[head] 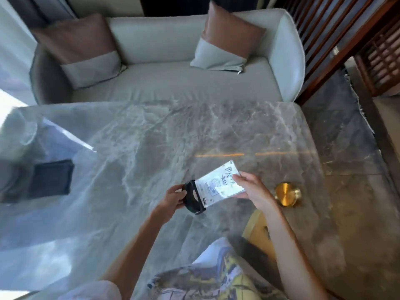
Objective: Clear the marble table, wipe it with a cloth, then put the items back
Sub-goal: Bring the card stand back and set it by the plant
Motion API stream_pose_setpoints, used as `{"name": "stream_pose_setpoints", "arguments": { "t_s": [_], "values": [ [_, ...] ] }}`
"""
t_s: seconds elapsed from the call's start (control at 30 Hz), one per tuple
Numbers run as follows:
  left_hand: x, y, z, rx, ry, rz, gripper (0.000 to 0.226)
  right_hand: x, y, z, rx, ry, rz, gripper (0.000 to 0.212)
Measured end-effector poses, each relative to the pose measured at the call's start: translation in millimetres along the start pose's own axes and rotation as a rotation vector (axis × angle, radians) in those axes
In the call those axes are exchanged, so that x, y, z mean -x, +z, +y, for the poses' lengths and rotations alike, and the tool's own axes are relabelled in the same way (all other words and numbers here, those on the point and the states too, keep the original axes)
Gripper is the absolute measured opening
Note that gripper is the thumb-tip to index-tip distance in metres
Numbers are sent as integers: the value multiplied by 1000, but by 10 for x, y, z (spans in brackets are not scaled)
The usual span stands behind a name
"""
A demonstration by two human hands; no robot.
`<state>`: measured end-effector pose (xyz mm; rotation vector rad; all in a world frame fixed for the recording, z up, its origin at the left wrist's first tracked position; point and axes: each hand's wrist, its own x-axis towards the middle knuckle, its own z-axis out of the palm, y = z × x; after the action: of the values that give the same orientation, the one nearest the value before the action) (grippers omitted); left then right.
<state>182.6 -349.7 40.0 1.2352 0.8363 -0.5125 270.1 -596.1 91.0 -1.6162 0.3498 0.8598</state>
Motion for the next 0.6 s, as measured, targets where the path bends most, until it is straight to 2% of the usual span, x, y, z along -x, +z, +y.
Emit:
{"name": "stream_pose_setpoints", "arguments": {
  "t_s": [0.1,0.27,0.43,0.6],
  "values": [
    [285,-464,-379,38,-50,25,26,241,501,270,23,25,-36,23],
    [708,-1345,-775,54,-36,48,24,684,1389,565,10,-7,-94,18],
    [1030,-2037,-932,52,-36,50,44,995,2058,717,26,-27,-100,21],
    [1268,-2379,-879,46,15,31,51,959,2434,606,110,-33,-137,22]
  ]
}}
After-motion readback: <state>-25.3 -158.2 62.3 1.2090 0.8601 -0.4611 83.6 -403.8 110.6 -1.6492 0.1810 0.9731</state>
